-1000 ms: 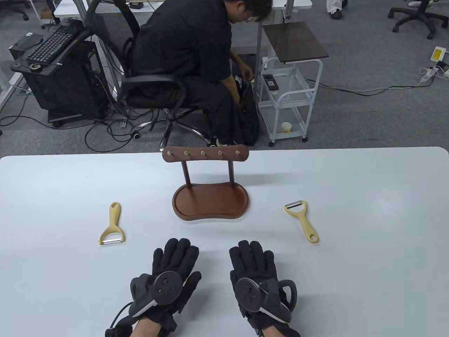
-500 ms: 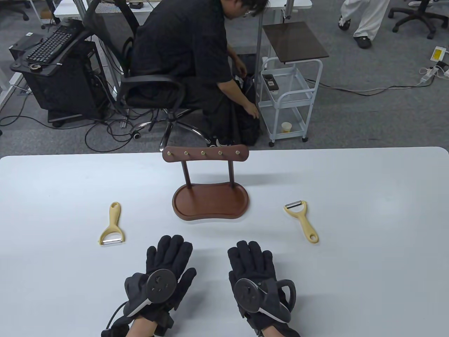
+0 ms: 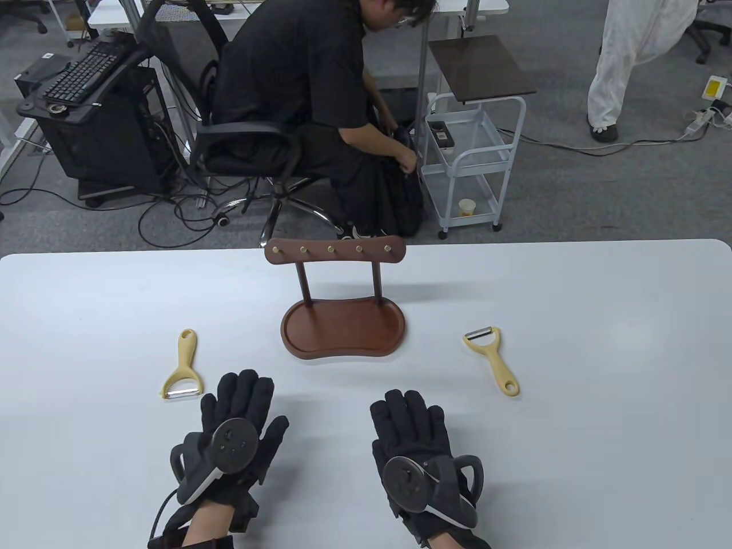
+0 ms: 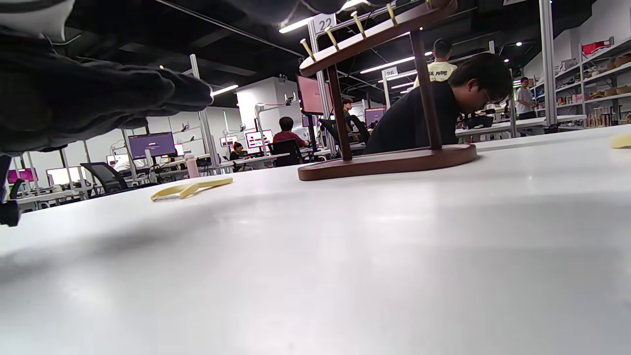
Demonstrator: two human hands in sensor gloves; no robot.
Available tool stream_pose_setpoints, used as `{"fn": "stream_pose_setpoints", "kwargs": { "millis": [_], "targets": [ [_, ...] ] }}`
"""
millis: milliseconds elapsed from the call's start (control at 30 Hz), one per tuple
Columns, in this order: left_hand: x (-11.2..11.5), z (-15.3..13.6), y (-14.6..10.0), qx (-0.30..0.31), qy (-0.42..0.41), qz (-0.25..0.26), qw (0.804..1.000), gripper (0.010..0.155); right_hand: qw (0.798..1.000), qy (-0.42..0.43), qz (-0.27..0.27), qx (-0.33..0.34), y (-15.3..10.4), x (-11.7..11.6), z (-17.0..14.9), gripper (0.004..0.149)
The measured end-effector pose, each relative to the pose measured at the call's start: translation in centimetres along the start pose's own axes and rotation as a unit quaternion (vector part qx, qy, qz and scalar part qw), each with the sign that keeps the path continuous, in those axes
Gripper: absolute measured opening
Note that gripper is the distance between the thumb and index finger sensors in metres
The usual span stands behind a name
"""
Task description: Hook vegetable scraper onto key rack
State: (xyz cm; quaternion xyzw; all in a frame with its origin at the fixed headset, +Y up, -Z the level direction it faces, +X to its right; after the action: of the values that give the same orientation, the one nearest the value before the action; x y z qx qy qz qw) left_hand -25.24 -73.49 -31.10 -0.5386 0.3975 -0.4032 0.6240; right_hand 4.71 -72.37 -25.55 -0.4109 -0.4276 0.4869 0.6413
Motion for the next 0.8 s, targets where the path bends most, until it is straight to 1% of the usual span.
{"fn": "stream_pose_setpoints", "kwargs": {
  "millis": [167,367,400,600,700,733,800],
  "targets": [
    [-0.7,-3.0,1.3,-0.054,0.003,0.0,0.999,0.076,1.0,0.003,0.001,-0.002,0.0,-0.1,-0.1,0.056],
    [-1.5,-6.7,3.1,-0.137,0.0,0.004,0.991,0.078,1.0,0.003,0.005,-0.004,0.0,-0.1,-0.2,0.056],
    [-1.5,-7.0,3.3,-0.144,0.001,0.003,0.99,0.078,1.0,0.003,0.005,-0.004,0.0,-0.1,-0.2,0.056],
    [-1.4,-9.7,5.1,-0.21,0.035,0.0,0.977,0.081,1.0,0.004,0.005,-0.008,0.0,0.0,-0.3,0.056],
    [-0.8,-10.8,5.6,-0.246,0.05,-0.017,0.968,0.086,1.0,0.006,0.004,-0.01,0.0,0.0,-0.4,0.056],
    [-0.6,-11.1,5.8,-0.263,0.051,-0.034,0.963,0.088,1.0,0.006,0.003,-0.01,0.0,0.0,-0.4,0.056],
    [-0.5,-11.3,6.2,-0.285,0.061,-0.04,0.956,0.091,1.0,0.006,0.003,-0.011,0.0,0.0,-0.5,0.056]
  ]
}}
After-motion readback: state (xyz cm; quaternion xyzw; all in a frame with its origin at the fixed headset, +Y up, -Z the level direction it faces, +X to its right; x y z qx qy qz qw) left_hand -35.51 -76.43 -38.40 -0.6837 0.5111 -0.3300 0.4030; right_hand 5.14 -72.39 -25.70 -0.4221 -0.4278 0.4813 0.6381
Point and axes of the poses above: the tracker on the back of each hand, its own z axis roughly to the thumb side, its own y axis roughly from the wrist to the fingertips, x = y × z, the point moved 1 cm from there along y, roughly from the wrist to the fingertips, and after that the axes turned 6 degrees about -y, right-handed, at the moved point
